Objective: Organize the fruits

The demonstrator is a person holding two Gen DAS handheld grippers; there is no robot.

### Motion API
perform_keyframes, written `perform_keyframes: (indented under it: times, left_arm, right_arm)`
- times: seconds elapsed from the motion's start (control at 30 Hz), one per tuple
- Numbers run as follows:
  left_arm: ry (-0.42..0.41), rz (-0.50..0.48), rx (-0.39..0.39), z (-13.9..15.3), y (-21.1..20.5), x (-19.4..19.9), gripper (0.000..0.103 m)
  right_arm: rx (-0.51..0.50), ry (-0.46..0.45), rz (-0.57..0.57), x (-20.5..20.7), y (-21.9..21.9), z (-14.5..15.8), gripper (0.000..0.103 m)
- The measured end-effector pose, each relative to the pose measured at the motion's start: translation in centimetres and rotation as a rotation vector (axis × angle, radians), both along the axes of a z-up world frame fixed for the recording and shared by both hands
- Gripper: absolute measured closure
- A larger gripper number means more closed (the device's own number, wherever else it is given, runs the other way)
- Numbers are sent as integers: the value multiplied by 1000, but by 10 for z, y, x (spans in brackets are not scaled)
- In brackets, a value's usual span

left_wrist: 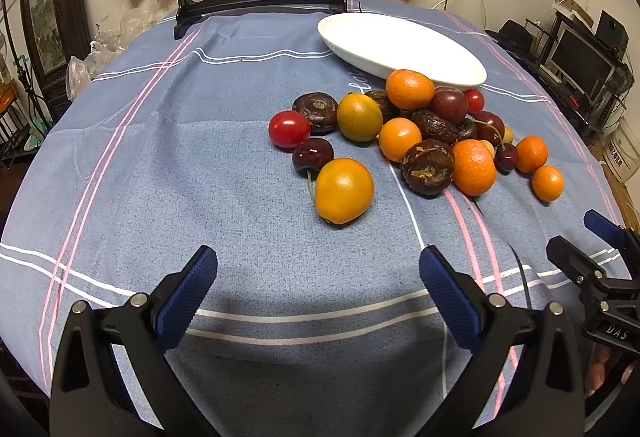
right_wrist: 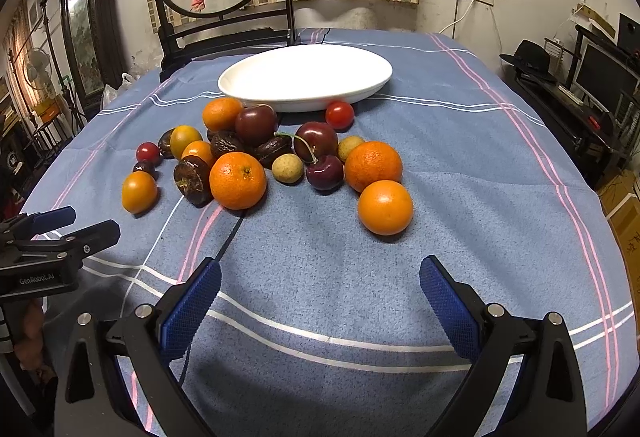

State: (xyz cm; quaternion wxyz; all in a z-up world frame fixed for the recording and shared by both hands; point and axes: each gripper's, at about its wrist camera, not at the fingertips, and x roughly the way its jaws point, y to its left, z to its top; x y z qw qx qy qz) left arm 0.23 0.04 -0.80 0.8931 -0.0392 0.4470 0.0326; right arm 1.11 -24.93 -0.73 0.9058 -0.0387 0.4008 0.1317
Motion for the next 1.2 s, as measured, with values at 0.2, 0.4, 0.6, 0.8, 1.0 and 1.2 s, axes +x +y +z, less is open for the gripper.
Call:
perform_keyframes:
  times: [0.2, 0.4, 0.6, 0.8, 1.0, 1.2]
  left_arm:
    - [0, 0, -3, 0, 0, -1, 4]
    - [-6, -4, 0, 0, -1, -3, 4]
    - [-3, -5, 3, 0, -2, -3, 4]
    - [-3, -5, 2, 1, -3, -4, 4]
    - [1, -11, 3, 0, -4, -4, 4]
    - [49, -34, -90, -6, 2, 6, 4]
  right_arm:
    - [3, 4, 0, 0, 0, -1, 3]
    - [11, 9, -1, -1, -2, -2, 3]
    - [11, 10, -1, -1, -2, -2, 3]
    - [15, 9, -3, -2, -4, -1, 3]
    - [17, 11, -7, -2, -7, -2, 3]
    - [26, 15, -5, -2, -7, -5, 3]
